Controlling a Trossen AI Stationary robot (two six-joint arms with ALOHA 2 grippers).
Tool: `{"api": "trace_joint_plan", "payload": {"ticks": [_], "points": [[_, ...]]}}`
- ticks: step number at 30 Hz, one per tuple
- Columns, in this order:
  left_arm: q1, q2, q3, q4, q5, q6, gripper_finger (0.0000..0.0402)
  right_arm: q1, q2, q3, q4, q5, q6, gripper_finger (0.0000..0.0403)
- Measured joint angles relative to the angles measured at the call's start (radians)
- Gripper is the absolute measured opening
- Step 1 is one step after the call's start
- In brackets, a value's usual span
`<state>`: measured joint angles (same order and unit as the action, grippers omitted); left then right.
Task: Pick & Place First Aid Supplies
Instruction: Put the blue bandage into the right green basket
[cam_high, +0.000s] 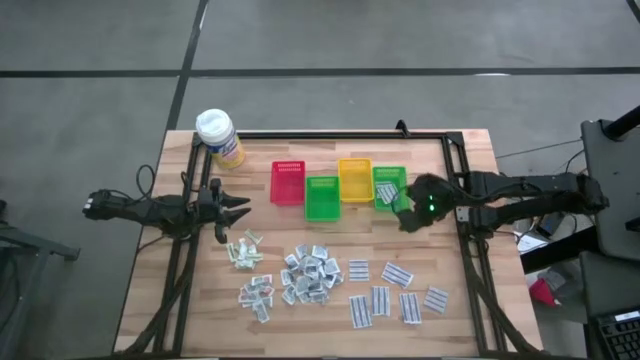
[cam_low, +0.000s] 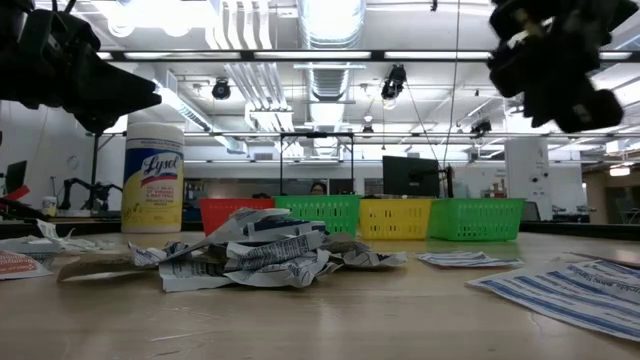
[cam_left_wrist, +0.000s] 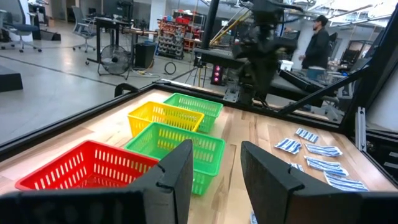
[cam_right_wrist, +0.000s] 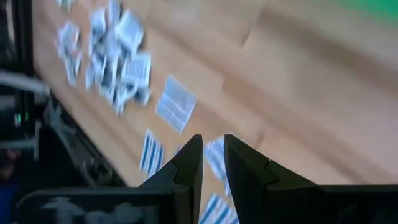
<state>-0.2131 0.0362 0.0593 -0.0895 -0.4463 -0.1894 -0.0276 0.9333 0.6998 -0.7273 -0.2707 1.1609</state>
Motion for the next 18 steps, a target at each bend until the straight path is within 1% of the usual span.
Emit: {"api": "trace_joint_plan", "payload": {"ticks": [6,10,14,16,18], "points": [[0.0,0.0,0.0,0.0,0.0,-0.002,0.0131,0.235,0.022,0.0,0.005,0.024,0.091,0.0065],[0.0,0.0,0.0,0.001,0.0,-0.002,0.0131,0.378,0.05,0.0,0.007,0.101,0.115,0.0064],[0.0,0.0,0.0,0.003,0.0,-0.002,0.0131,0.491,0.086,0.0,0.01,0.176,0.127,0.0064],[0.0,0.0,0.0,0.003,0.0,-0.002,0.0131,0.526,0.11,0.0,0.01,0.21,0.136,0.0066],[0.0,0.0,0.0,0.003,0.0,-0.002,0.0131,0.549,0.135,0.0,0.01,0.222,0.138,0.0068]]}}
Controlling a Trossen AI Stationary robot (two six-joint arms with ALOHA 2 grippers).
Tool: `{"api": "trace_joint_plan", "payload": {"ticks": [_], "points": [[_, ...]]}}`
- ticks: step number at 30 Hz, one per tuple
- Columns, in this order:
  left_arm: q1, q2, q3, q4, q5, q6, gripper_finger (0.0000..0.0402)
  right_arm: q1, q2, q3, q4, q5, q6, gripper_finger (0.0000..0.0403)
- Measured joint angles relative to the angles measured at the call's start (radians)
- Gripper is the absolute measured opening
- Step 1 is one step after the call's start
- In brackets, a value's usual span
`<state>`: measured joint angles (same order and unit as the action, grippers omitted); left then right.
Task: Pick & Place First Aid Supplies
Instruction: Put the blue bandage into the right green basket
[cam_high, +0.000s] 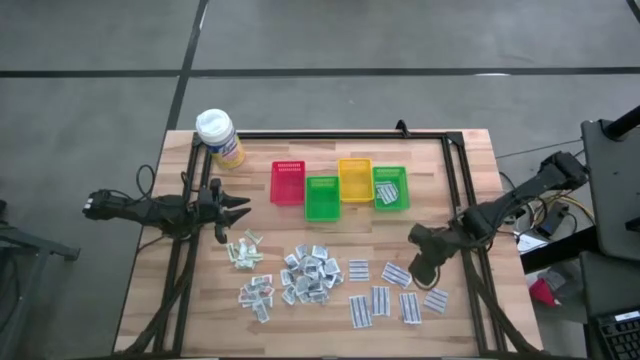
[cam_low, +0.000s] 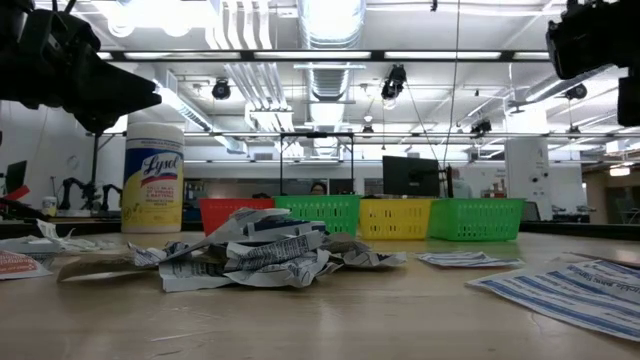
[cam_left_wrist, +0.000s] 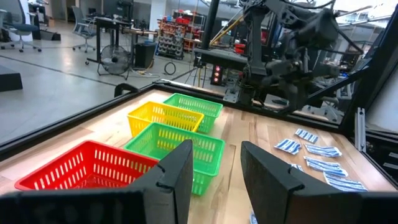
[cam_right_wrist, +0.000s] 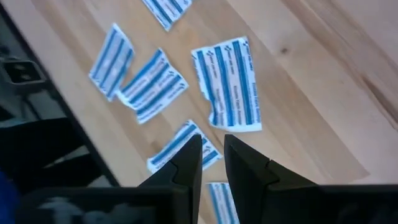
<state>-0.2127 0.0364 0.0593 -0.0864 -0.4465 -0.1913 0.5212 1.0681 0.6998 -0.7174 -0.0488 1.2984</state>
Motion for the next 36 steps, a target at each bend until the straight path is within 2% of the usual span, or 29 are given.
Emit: {"api": "trace_joint_plan", "payload": {"ticks": [16,20,26,36], "points": [[0.0,0.0,0.0,0.001,0.0,-0.034,0.0131,0.004,0.25,0.0,0.001,0.001,-0.048,0.0096],[0.0,0.0,0.0,0.001,0.0,-0.03,0.0131,0.004,0.3,0.003,0.002,0.001,-0.062,0.0115],[0.0,0.0,0.0,0.001,0.0,-0.015,0.0131,0.004,0.349,0.065,0.006,0.007,-0.165,0.0152],[0.0,0.0,0.0,0.0,0.0,-0.013,0.0131,-0.01,0.393,0.212,-0.007,0.099,-0.268,0.0209]]}}
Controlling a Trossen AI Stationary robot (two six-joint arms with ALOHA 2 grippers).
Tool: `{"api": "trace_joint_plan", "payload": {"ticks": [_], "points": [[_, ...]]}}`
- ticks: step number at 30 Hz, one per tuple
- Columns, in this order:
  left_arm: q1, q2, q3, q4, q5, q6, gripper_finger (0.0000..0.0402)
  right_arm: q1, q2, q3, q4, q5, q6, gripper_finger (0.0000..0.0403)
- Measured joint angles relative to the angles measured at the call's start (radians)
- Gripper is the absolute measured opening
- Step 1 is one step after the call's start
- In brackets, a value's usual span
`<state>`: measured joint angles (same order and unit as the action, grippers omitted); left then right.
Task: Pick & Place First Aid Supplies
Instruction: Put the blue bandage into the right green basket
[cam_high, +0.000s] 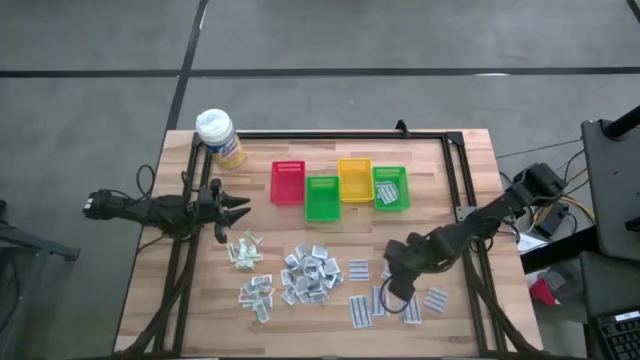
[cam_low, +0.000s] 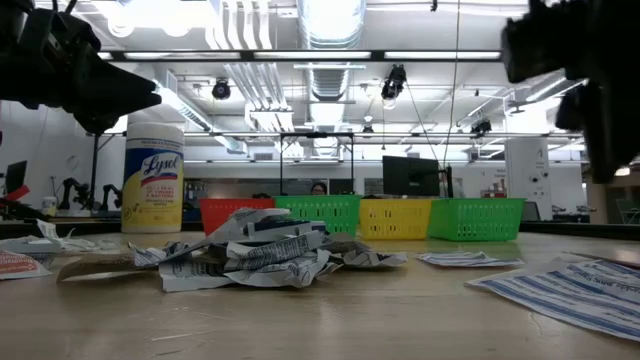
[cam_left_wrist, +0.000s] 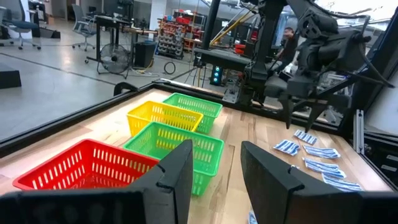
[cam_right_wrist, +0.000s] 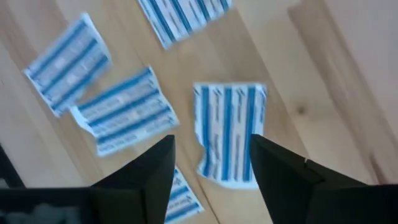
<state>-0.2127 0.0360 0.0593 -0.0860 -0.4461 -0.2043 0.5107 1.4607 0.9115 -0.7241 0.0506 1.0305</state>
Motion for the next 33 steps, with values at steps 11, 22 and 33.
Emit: {"api": "trace_joint_plan", "payload": {"ticks": [11,22,33], "points": [[0.0,0.0,0.0,-0.002,0.0,0.002,0.0131,-0.032,0.124,0.097,-0.005,0.012,-0.115,0.0255],[0.0,0.0,0.0,-0.002,0.0,0.003,0.0131,-0.034,0.224,0.199,-0.258,0.058,-0.205,0.0284],[0.0,0.0,0.0,-0.003,0.0,0.003,0.0131,-0.034,0.21,0.21,-0.308,0.134,-0.257,0.0293]]}}
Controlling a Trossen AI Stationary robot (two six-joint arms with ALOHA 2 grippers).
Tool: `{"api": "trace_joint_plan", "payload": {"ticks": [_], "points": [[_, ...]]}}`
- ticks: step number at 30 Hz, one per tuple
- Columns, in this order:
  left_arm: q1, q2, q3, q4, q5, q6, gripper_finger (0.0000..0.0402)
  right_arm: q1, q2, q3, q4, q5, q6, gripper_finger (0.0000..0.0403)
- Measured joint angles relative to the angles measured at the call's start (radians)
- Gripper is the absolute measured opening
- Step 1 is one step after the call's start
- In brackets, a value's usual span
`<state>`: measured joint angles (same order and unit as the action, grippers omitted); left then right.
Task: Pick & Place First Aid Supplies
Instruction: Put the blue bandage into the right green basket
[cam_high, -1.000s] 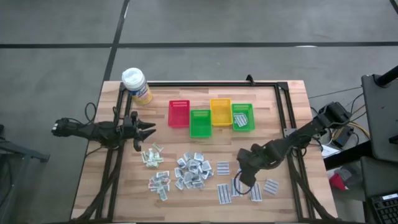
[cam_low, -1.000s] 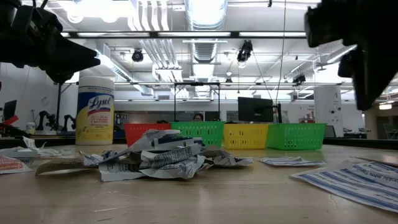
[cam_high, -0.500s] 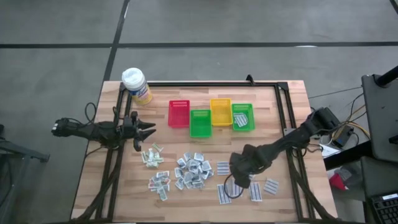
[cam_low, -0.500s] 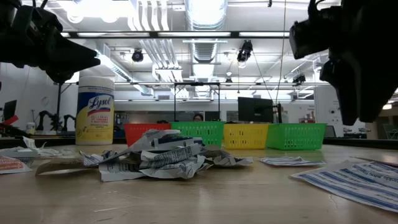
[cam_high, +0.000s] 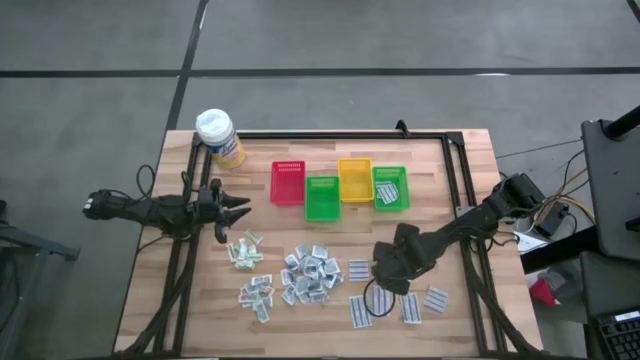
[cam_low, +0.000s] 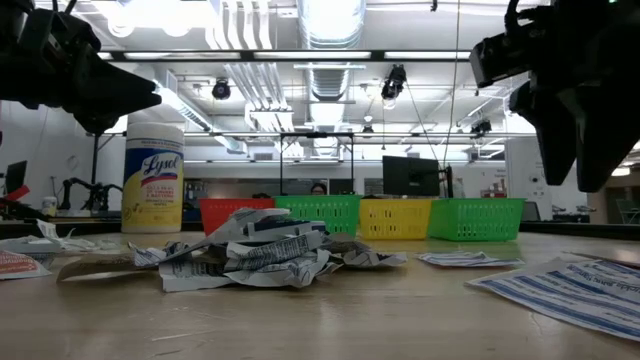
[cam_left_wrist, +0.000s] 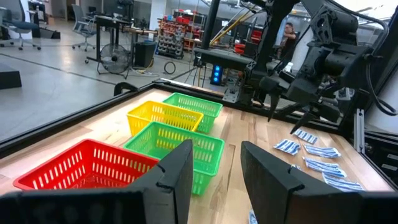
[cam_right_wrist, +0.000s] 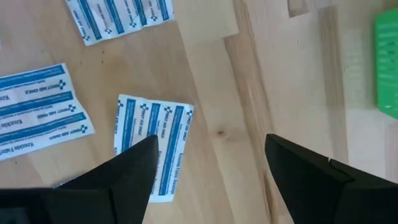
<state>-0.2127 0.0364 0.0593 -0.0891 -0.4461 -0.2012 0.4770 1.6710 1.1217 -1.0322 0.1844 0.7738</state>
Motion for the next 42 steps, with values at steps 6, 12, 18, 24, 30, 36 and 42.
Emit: {"api": "trace_joint_plan", "payload": {"ticks": [6,12,18,24,30,36,42], "points": [[0.0,0.0,0.0,0.0,0.0,0.0,0.0131,0.0,0.0,-0.01,0.023,-0.01,-0.022,0.0288],[0.0,0.0,0.0,0.0,0.0,0.0,0.0131,-0.003,0.0,-0.028,0.073,-0.072,-0.037,0.0287],[0.0,0.0,0.0,0.0,0.0,0.0,0.0131,-0.009,0.0,-0.048,0.138,-0.077,-0.086,0.0286],[0.0,0.0,0.0,0.0,0.0,0.0,0.0131,-0.043,0.0,-0.061,0.155,-0.077,-0.122,0.0288],[0.0,0.0,0.0,0.0,0.0,0.0,0.0131,-0.084,0.0,-0.09,0.18,-0.089,-0.165,0.0286],[0.0,0.0,0.0,-0.001,0.0,0.0,0.0131,-0.092,0.002,-0.119,0.218,-0.118,-0.188,0.0287],[0.0,0.0,0.0,-0.001,0.0,0.0,0.0131,-0.092,0.002,-0.124,0.236,-0.127,-0.191,0.028]]}}
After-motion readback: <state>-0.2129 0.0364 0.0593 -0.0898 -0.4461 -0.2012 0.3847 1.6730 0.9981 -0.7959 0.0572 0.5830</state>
